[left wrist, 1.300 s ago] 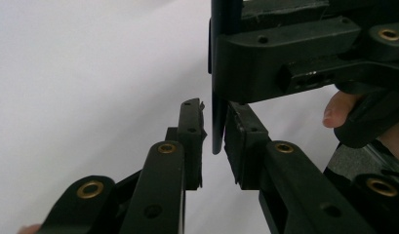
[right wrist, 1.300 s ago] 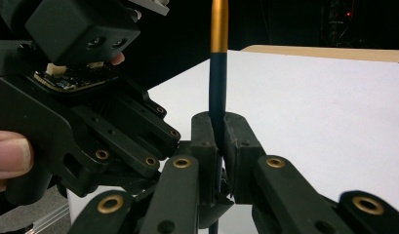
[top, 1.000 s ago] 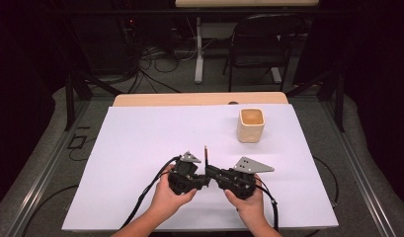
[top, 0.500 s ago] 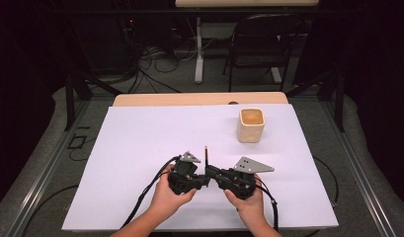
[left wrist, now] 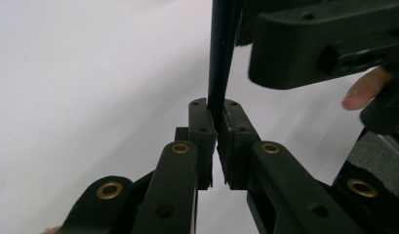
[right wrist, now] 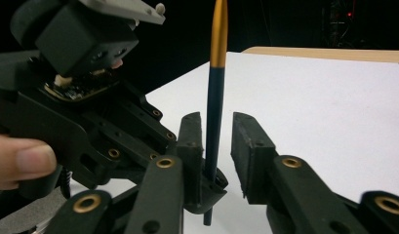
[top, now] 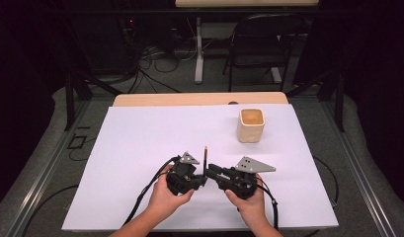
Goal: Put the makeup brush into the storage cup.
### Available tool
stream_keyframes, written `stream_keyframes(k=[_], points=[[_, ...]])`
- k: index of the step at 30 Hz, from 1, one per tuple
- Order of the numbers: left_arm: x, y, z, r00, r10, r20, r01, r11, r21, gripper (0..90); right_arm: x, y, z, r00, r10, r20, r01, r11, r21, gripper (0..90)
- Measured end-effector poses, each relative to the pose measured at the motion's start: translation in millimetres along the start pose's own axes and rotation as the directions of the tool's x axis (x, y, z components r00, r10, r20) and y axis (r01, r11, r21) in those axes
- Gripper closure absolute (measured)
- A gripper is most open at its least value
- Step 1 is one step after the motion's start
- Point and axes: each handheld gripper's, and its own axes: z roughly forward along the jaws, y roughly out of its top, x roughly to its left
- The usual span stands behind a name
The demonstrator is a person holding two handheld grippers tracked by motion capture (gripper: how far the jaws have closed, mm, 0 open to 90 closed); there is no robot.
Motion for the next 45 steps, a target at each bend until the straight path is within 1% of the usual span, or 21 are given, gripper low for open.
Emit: stream_keyframes(k=[4, 8, 9, 11, 12, 15, 18, 19, 20, 22, 24, 29, 33, 41, 45], points=[[-1.2, -2.3, 0.9, 0.9992, 0.028, -0.028, -0.028, 0.9995, 0.014, 84.8, 0.8, 2.4, -2.7, 0.9999, -0.008, 0.010, 0.009, 1.000, -0.013, 72.4], [-2.1, -3.4, 2.0, 0.9985, 0.038, -0.039, -0.037, 0.9991, 0.021, 84.8, 0.9, 4.6, -4.6, 0.9996, -0.022, 0.018, 0.023, 1.000, -0.021, 72.2], [-2.5, -3.7, 2.4, 0.9983, 0.040, -0.042, -0.039, 0.9990, 0.021, 84.8, 1.1, 5.1, -5.7, 0.9996, -0.019, 0.022, 0.020, 1.000, -0.012, 72.1], [-2.6, -3.9, 2.6, 0.9975, 0.053, -0.046, -0.052, 0.9981, 0.032, 84.8, 0.6, 5.5, -5.7, 0.9995, -0.021, 0.025, 0.022, 1.000, -0.017, 72.1], [-3.1, -4.2, 3.0, 0.9975, 0.052, -0.047, -0.051, 0.9982, 0.032, 84.8, 0.3, 5.6, -5.6, 0.9995, -0.021, 0.025, 0.022, 0.999, -0.025, 72.1], [-3.6, -4.9, 4.3, 0.9959, 0.072, -0.054, -0.070, 0.9965, 0.047, 84.8, -0.1, 6.8, -7.2, 0.9994, -0.020, 0.027, 0.020, 1.000, -0.018, 72.3], [-5.0, -5.6, 5.3, 0.9951, 0.079, -0.060, -0.076, 0.9957, 0.054, 84.8, -0.2, 8.1, -7.8, 0.9997, -0.015, 0.020, 0.016, 0.999, -0.031, 72.8], [-5.2, -5.7, 5.4, 0.9945, 0.085, -0.061, -0.082, 0.9952, 0.054, 84.8, -0.2, 8.9, -8.7, 0.9997, -0.017, 0.020, 0.018, 1.000, -0.026, 73.0], [-5.7, -6.0, 5.8, 0.9942, 0.086, -0.064, -0.083, 0.9951, 0.054, 84.8, -0.2, 9.2, -8.8, 0.9997, -0.015, 0.017, 0.015, 0.999, -0.034, 73.2], [-6.4, -6.1, 6.1, 0.9937, 0.094, -0.062, -0.090, 0.9942, 0.060, 84.8, -0.6, 10.0, -9.3, 0.9998, -0.008, 0.015, 0.009, 0.999, -0.033, 73.3], [-7.5, -6.5, 6.7, 0.9921, 0.102, -0.073, -0.098, 0.9933, 0.061, 84.8, -1.3, 10.1, -9.2, 0.9999, -0.004, 0.016, 0.005, 0.999, -0.037, 73.8], [-10.2, -7.2, 8.5, 0.9903, 0.115, -0.078, -0.109, 0.9916, 0.068, 84.8, -1.6, 11.1, -10.5, 0.9999, 0.001, 0.012, 0.000, 1.000, -0.028, 75.2], [-12.7, -7.7, 9.5, 0.9892, 0.125, -0.078, -0.119, 0.9903, 0.072, 84.8, -1.0, 11.3, -10.0, 1.0000, 0.000, 0.006, 0.000, 0.999, -0.042, 75.6], [-16.9, -8.1, 10.3, 0.9858, 0.149, -0.078, -0.143, 0.9868, 0.077, 84.8, -0.1, 12.1, -10.1, 1.0000, -0.001, 0.000, 0.001, 0.999, -0.039, 76.8], [-19.0, -8.2, 10.2, 0.9854, 0.154, -0.073, -0.148, 0.9859, 0.077, 84.8, -0.2, 12.0, -10.0, 1.0000, 0.001, -0.001, -0.001, 0.999, -0.041, 76.8]])
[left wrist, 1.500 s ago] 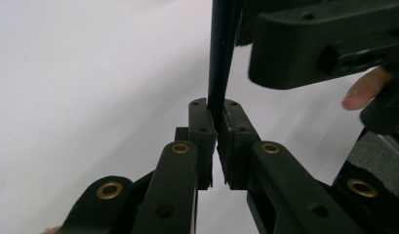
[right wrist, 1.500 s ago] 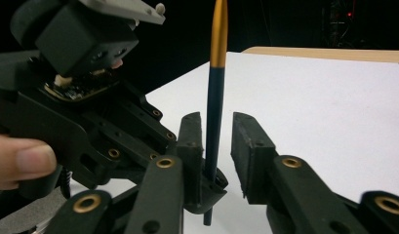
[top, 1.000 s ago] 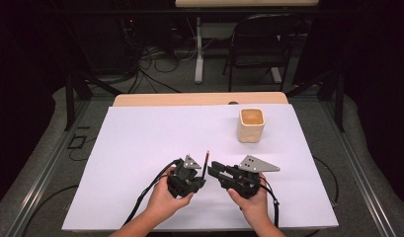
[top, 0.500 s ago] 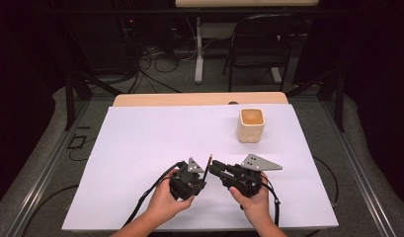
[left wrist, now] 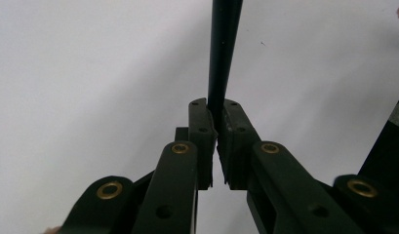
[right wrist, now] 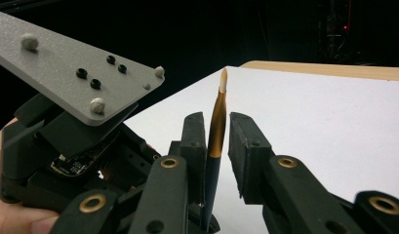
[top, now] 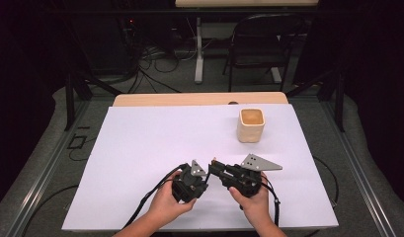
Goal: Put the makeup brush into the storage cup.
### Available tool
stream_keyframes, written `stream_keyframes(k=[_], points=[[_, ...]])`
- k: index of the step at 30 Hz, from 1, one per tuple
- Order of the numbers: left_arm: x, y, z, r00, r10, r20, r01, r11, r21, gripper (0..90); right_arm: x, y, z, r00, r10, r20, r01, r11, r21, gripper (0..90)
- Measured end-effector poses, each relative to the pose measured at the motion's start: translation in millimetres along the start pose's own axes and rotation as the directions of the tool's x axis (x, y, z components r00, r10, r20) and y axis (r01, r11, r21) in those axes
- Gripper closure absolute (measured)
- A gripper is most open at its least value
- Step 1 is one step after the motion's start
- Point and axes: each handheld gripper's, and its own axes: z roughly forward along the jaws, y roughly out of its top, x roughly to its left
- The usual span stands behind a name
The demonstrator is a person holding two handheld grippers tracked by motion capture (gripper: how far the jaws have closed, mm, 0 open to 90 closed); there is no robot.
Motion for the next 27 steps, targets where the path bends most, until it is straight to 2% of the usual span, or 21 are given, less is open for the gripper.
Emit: stream_keyframes(k=[11, 17, 27], points=[[-6.0, 0.8, 2.0, 0.9996, 0.029, 0.001, -0.029, 0.9995, 0.010, 84.8, -0.3, 0.9, -0.9, 0.9999, 0.015, -0.009, -0.015, 1.000, -0.019, 78.8], [-8.1, 1.0, 2.7, 0.9996, 0.029, 0.000, -0.029, 0.9995, 0.008, 84.8, -0.3, 1.4, -1.5, 0.9999, 0.011, -0.005, -0.012, 0.999, -0.032, 81.4], [-8.4, 1.1, 3.1, 0.9995, 0.032, -0.002, -0.032, 0.9995, 0.000, 84.8, -0.9, 2.0, -2.8, 0.9997, 0.022, -0.009, -0.022, 0.999, -0.023, 83.6]])
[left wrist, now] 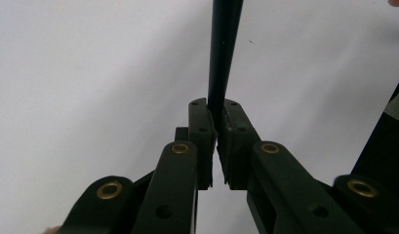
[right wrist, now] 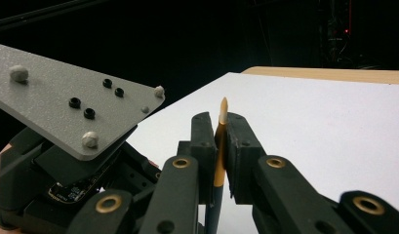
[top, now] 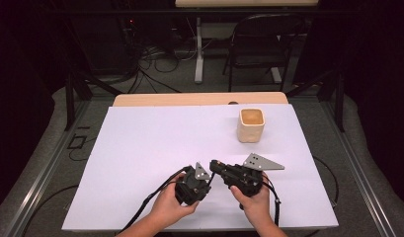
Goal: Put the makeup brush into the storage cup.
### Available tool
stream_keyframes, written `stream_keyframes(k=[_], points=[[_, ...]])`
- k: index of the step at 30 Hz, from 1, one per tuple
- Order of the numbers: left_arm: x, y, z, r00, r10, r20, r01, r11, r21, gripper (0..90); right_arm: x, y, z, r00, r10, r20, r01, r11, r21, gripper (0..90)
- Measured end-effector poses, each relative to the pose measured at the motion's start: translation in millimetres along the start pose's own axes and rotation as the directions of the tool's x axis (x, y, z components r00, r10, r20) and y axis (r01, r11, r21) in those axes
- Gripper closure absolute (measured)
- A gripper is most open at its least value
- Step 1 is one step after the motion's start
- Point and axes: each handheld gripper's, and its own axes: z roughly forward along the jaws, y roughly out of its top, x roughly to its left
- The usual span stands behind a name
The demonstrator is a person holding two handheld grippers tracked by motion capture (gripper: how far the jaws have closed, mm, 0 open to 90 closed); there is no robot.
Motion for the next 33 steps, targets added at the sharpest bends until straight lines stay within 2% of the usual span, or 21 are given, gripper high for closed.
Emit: stream_keyframes(k=[6, 10, 16, 21, 26, 33], points=[[1.1, 0.1, -1.6, 1.0000, 0.000, 0.009, 0.001, 0.9999, -0.011, 84.2, -0.4, 0.6, -0.5, 1.0000, 0.008, -0.004, -0.008, 1.000, -0.015, 83.8], [2.6, 0.2, -2.7, 0.9997, -0.006, 0.026, 0.006, 0.9998, -0.017, 79.1, -0.5, 1.4, -1.6, 1.0000, 0.005, -0.003, -0.005, 1.000, -0.023, 83.9], [6.4, -1.0, -4.4, 0.9993, -0.030, 0.021, 0.031, 0.9991, -0.029, 73.3, -1.1, 2.2, -3.2, 1.0000, -0.002, 0.007, 0.002, 1.000, -0.022, 83.9], [9.7, -2.7, -5.7, 0.9986, -0.044, 0.027, 0.045, 0.9985, -0.029, 70.7, -2.6, 2.7, -3.7, 0.9999, -0.004, 0.016, 0.004, 0.999, -0.041, 83.9], [12.2, -3.9, -7.9, 0.9984, -0.054, 0.016, 0.054, 0.9980, -0.032, 68.8, -3.8, 3.6, -5.9, 0.9995, -0.012, 0.029, 0.013, 1.000, -0.029, 83.9], [18.2, -7.4, -10.9, 0.9971, -0.074, 0.020, 0.074, 0.9964, -0.041, 64.5, -5.7, 4.6, -8.2, 0.9987, -0.024, 0.044, 0.026, 0.999, -0.038, 83.9]])
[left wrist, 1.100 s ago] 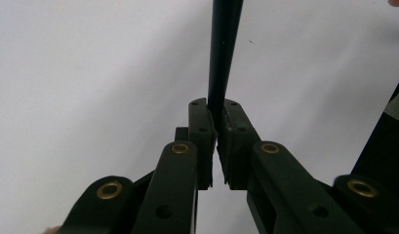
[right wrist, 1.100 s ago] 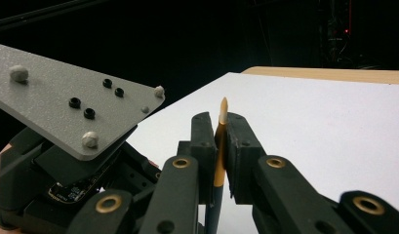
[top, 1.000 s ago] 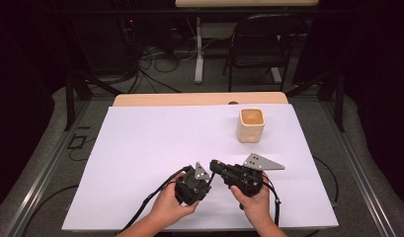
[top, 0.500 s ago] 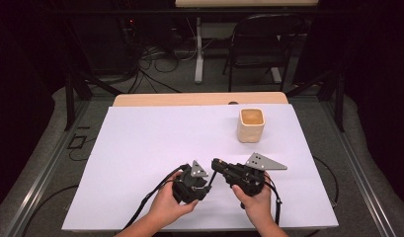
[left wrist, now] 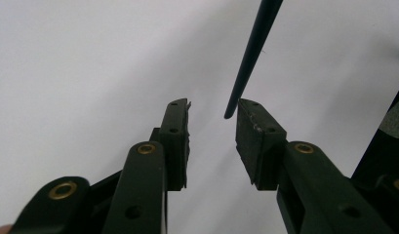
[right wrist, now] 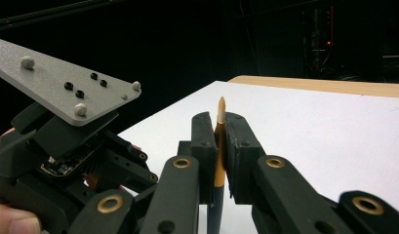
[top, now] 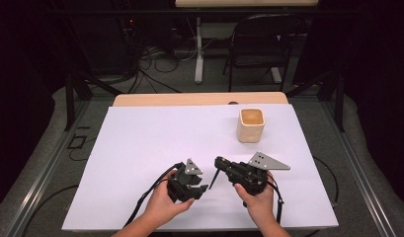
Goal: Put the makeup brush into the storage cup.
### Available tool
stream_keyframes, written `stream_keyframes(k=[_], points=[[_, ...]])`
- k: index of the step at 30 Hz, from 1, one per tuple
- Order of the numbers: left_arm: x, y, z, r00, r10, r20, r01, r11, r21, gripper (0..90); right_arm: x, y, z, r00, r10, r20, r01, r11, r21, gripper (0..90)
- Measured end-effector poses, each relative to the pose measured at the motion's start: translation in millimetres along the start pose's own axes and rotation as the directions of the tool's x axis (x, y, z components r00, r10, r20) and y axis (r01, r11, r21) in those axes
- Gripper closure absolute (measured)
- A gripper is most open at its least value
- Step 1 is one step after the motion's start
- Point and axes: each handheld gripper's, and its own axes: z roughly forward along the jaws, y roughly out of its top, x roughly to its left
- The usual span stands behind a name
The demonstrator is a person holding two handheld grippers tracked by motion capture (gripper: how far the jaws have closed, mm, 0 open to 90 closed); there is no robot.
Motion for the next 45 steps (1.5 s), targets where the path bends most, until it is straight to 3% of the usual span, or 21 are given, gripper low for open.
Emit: stream_keyframes(k=[7, 12, 22, 30, 42, 45], points=[[10.6, -4.9, -3.7, 0.9988, -0.049, 0.005, 0.049, 0.9988, -0.003, 59.8, -2.7, 1.9, -3.7, 0.9996, -0.014, 0.024, 0.015, 1.000, -0.011, 83.9], [18.6, -8.7, -6.9, 0.9966, -0.081, -0.014, 0.081, 0.9966, -0.015, 59.1, -5.5, 3.3, -5.6, 0.9989, -0.027, 0.038, 0.028, 1.000, -0.008, 83.9], [34.8, -12.0, -19.2, 0.9938, -0.107, -0.027, 0.107, 0.9941, -0.016, 55.7, -9.1, 5.4, -9.5, 0.9973, -0.041, 0.061, 0.041, 0.999, -0.008, 83.9], [44.0, -16.2, -22.8, 0.9923, -0.106, -0.064, 0.106, 0.9943, -0.012, 50.9, -11.7, 5.6, -10.3, 0.9961, -0.049, 0.073, 0.050, 0.999, -0.013, 83.9], [51.3, -21.2, -25.7, 0.9866, -0.133, -0.094, 0.131, 0.9910, -0.028, 44.5, -14.7, 6.7, -11.5, 0.9959, -0.041, 0.080, 0.042, 0.999, -0.020, 84.0], [52.8, -21.8, -26.5, 0.9871, -0.124, -0.101, 0.122, 0.9923, -0.021, 43.4, -15.1, 7.2, -12.3, 0.9959, -0.039, 0.081, 0.041, 0.999, -0.023, 83.9]])
